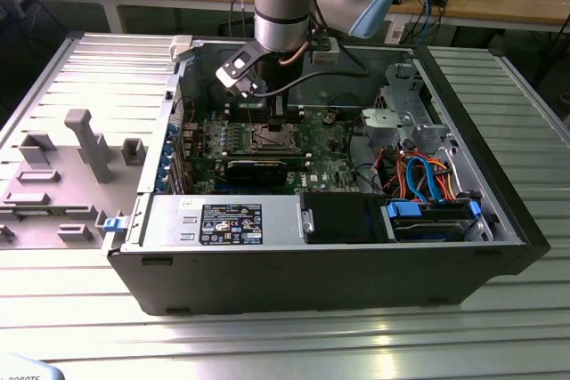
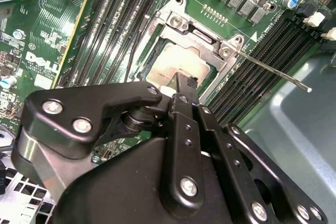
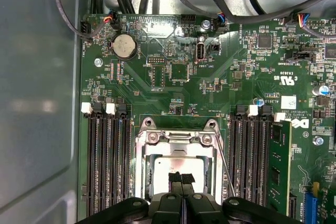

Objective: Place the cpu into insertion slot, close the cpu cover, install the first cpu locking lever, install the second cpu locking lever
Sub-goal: 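Install the first cpu locking lever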

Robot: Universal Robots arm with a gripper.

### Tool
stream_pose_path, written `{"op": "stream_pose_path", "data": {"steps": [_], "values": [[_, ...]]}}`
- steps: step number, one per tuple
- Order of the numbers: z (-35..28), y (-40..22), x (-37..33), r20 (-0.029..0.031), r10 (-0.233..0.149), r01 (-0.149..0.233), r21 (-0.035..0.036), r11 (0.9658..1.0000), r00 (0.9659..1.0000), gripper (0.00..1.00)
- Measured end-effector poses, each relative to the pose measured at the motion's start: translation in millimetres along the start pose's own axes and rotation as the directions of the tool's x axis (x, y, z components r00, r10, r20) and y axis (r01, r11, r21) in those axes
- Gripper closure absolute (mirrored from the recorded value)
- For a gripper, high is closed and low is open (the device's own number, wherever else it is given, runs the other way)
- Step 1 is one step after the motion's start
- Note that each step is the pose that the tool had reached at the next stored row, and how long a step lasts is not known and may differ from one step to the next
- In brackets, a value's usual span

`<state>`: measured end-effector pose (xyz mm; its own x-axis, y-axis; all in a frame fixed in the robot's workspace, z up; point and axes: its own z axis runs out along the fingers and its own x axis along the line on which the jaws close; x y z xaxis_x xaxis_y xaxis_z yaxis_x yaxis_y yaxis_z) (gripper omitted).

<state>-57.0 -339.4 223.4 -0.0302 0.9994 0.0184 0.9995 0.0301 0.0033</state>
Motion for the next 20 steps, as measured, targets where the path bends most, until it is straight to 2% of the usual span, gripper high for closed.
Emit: {"op": "stream_pose_path", "data": {"steps": [20], "values": [[-2.7,0.2,0.0,0.0001,0.000,0.000,0.0001,1.0000,1.0000,0.89]]}}
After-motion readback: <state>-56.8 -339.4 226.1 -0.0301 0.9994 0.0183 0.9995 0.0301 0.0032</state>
